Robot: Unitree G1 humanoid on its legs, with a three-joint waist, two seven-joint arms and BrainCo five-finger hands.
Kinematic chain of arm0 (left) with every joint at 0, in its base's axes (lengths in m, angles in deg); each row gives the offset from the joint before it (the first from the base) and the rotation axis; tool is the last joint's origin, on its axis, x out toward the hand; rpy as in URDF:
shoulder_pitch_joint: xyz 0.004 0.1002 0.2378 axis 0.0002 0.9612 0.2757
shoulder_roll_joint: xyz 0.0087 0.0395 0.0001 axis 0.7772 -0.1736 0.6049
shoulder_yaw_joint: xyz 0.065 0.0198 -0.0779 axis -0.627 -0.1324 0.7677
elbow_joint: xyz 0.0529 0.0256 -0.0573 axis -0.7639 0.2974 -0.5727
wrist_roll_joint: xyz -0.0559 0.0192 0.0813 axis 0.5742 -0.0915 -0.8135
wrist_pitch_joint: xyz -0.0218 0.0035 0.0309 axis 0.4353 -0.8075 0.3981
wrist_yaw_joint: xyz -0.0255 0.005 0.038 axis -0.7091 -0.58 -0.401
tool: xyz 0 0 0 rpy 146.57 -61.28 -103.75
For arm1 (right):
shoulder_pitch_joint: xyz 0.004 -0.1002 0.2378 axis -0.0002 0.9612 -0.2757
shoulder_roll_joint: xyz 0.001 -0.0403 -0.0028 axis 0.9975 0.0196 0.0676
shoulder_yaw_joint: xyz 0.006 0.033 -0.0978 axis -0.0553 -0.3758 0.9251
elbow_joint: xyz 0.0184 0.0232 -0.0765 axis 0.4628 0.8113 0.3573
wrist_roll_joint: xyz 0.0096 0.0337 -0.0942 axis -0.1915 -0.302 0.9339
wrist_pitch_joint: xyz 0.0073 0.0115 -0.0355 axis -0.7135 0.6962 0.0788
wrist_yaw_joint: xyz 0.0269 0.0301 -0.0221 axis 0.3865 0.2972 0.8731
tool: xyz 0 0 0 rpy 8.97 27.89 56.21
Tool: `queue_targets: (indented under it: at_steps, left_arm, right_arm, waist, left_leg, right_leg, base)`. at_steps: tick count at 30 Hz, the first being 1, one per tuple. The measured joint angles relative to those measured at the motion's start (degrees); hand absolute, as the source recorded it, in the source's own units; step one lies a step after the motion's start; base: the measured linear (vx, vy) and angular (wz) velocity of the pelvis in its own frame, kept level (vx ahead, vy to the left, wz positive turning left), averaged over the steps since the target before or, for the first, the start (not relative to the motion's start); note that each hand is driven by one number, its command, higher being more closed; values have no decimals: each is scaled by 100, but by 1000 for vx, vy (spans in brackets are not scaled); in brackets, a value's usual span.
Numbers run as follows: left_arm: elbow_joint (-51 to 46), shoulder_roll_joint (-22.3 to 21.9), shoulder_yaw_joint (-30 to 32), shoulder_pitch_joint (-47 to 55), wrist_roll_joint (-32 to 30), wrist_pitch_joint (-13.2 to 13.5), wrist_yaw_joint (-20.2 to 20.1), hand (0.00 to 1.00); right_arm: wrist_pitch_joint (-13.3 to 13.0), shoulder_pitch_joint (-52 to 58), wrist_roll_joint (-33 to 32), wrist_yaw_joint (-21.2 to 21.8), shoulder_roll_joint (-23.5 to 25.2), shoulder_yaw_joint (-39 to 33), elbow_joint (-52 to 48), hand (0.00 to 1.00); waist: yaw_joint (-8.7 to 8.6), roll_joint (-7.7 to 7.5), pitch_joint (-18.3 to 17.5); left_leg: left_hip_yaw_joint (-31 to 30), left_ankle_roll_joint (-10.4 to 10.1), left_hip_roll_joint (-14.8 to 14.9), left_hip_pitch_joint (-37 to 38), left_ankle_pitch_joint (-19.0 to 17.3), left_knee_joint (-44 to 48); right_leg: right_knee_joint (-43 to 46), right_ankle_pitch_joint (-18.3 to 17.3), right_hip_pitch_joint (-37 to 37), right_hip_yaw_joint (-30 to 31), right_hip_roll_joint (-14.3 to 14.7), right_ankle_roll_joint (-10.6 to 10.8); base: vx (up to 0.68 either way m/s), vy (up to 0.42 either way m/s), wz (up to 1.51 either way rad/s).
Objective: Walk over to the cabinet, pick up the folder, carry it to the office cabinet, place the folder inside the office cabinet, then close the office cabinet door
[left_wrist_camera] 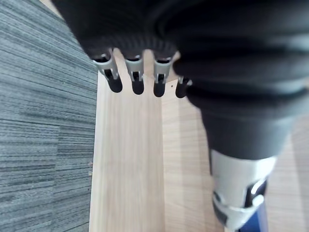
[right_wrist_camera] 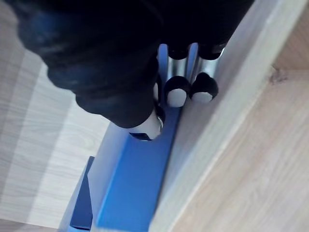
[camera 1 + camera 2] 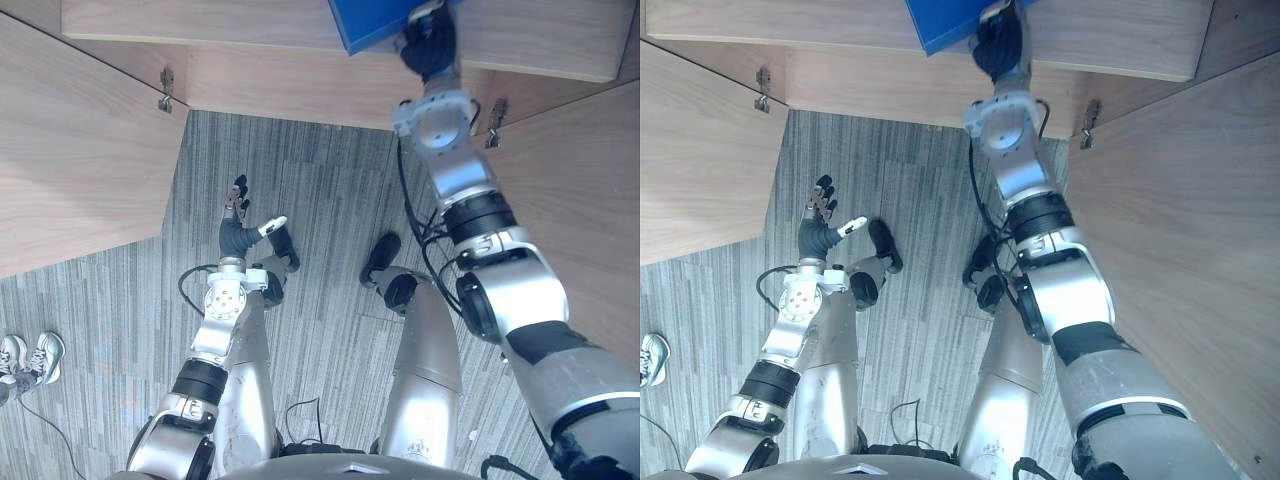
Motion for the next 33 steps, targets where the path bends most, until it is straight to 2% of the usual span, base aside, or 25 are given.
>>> queue_targets:
  at_steps: [15,19,22,33]
  left_arm:
    - [-210,1,-42,64,186,9,-130,0]
    - [-211,0,-53,81,204,9,-176,0]
    - [-214,0,-51,105,206,10,-193,0]
    - [-252,1,-49,200,211,18,-162,0]
  right_arm:
    - [11,-367,-222,38,-325,17,551,100]
    - [6,-538,-264,76,-476,115,666,100]
    - [-93,-586,-336,73,-564,138,666,100]
    - [-123,-884,-382,63,-921,791,678,100]
  waist:
    - [73,4,2]
    - [112,69,34]
    - [129,71,34]
    - [165,71,34]
  left_leg:
    - [-13,-65,-92,54,314,-435]
    - [-18,-68,-92,53,325,-448]
    - [-9,-85,-119,29,371,-534]
    - [-17,-119,-127,-102,450,-610]
  right_leg:
    - [-46,-7,-42,-131,-47,-64]
    - [-28,-28,-52,-140,-48,-97]
    - [-29,-32,-122,-131,-53,-97]
    - [6,-63,-312,-118,-41,-111]
  base:
    - [-76,-31,5]
    - [-79,-32,3]
    - [-79,-26,3]
    - [-67,-20,1]
